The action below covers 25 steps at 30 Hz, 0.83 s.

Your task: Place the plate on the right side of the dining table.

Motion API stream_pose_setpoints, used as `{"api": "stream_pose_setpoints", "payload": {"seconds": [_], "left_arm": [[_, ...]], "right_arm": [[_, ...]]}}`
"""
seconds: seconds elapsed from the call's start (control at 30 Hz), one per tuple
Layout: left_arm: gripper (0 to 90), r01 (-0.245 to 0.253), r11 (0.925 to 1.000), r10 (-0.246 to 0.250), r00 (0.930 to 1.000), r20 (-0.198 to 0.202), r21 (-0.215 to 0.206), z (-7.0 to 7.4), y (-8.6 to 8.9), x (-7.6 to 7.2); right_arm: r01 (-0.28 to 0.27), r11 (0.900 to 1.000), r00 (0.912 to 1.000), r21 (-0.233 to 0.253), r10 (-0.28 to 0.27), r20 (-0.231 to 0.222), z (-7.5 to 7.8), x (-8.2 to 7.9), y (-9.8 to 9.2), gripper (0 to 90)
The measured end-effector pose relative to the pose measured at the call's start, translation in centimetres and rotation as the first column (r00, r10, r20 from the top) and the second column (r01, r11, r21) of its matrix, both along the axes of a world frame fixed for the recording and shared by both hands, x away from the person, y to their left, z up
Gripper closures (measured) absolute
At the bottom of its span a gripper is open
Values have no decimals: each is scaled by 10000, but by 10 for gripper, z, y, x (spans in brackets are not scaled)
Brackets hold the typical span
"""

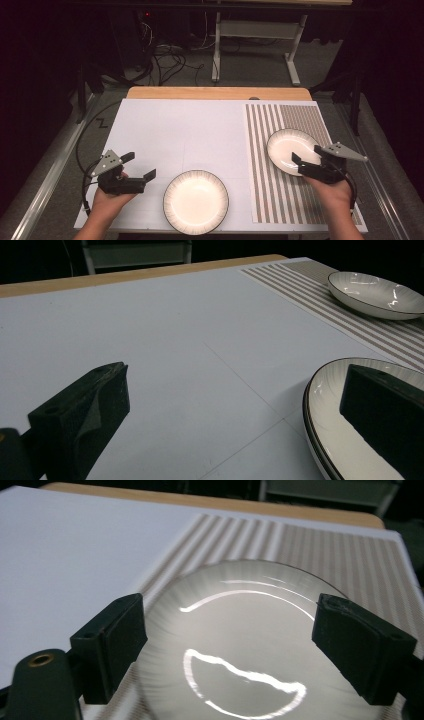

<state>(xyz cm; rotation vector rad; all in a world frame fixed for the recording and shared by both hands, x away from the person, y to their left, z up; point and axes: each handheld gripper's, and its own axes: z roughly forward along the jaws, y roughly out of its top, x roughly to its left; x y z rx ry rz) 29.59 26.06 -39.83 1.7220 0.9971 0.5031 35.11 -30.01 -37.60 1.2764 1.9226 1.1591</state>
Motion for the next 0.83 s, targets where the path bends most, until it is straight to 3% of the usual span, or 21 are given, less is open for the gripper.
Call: {"api": "stream_pose_setpoints", "payload": {"seconds": [0.13, 0.33, 0.53, 0.83], "left_arm": [[5, -12, 10000, 13, 9999, 135, -85, 0, 1, -2], [5, 5, 10000, -5, 9999, 169, -31, 0, 3, -3], [3, 41, 9999, -37, 9997, 239, -151, -2, 1, -7], [3, 45, 9998, -42, 9999, 135, -200, -5, -1, -4]], "right_arm": [[-1026, 9943, 9938, 275, 1013, 449, 6, -13, 30, 105], [-2103, 9760, 9747, 567, 2049, 889, 10, -26, 63, 27], [-2488, 9662, 9645, 676, 2408, 1082, 0, -35, 79, 8], [-2607, 9625, 9599, 752, 2501, 1268, -8, -41, 75, 8]]}}
